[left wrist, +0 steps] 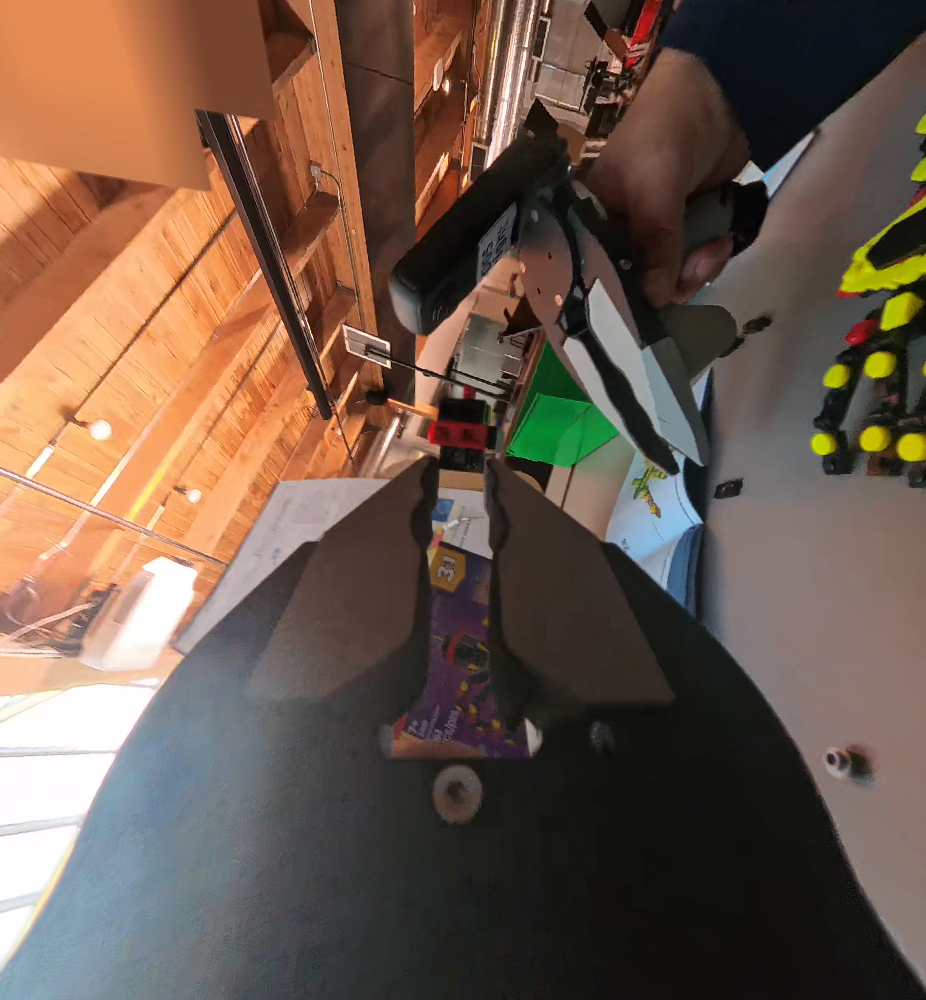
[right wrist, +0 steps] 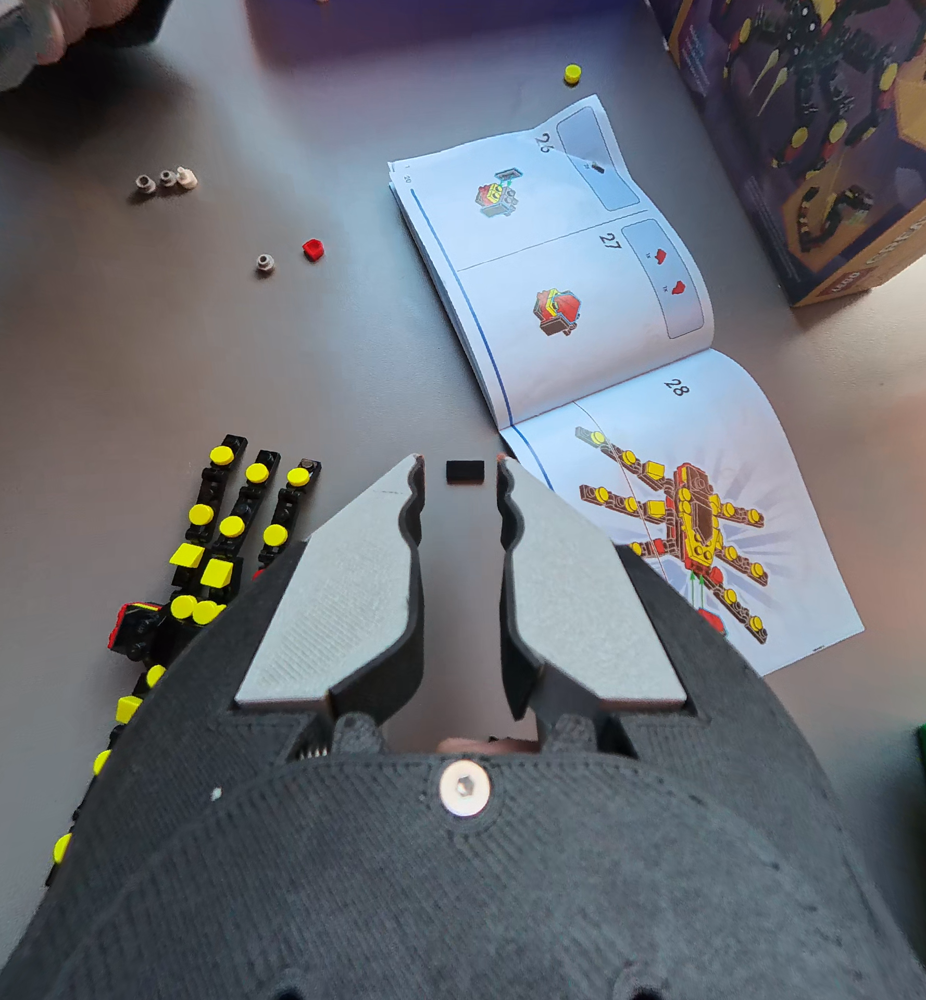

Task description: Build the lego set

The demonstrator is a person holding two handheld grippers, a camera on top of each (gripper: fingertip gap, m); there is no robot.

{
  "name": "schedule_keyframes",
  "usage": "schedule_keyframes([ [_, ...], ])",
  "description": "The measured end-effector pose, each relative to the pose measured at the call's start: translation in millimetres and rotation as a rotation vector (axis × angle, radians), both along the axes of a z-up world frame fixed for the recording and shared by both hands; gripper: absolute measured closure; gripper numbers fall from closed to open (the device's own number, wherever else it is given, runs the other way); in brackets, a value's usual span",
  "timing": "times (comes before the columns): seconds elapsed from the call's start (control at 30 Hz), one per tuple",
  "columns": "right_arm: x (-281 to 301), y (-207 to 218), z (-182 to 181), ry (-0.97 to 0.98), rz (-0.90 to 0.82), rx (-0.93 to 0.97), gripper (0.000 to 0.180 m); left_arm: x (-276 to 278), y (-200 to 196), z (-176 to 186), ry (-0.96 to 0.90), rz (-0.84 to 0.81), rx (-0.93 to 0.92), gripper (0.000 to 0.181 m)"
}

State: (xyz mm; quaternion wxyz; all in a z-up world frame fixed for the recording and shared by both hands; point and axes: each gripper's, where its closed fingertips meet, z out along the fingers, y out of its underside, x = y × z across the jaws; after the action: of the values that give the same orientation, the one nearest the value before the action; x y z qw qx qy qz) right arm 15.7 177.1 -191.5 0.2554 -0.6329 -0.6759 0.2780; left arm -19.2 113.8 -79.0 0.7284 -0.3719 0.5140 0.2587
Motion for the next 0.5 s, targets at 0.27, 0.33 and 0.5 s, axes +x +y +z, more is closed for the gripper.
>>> schedule_keyframes([
  [0.27, 4, 0, -2, -0.017, -0.011, -0.043, 0.158, -24, 45, -55, 0.107, 0.154, -0.263, 0.168],
  [0.33, 3, -1, -6, -0.039, -0.016, -0.032, 0.158, -29, 54, -67, 0.159, 0.2, -0.289, 0.168],
  [0.5, 1, 1, -12, -0.071, -0.026, 0.021, 0.158, -22, 51, -76, 0.281, 0.22, -0.229, 0.168],
])
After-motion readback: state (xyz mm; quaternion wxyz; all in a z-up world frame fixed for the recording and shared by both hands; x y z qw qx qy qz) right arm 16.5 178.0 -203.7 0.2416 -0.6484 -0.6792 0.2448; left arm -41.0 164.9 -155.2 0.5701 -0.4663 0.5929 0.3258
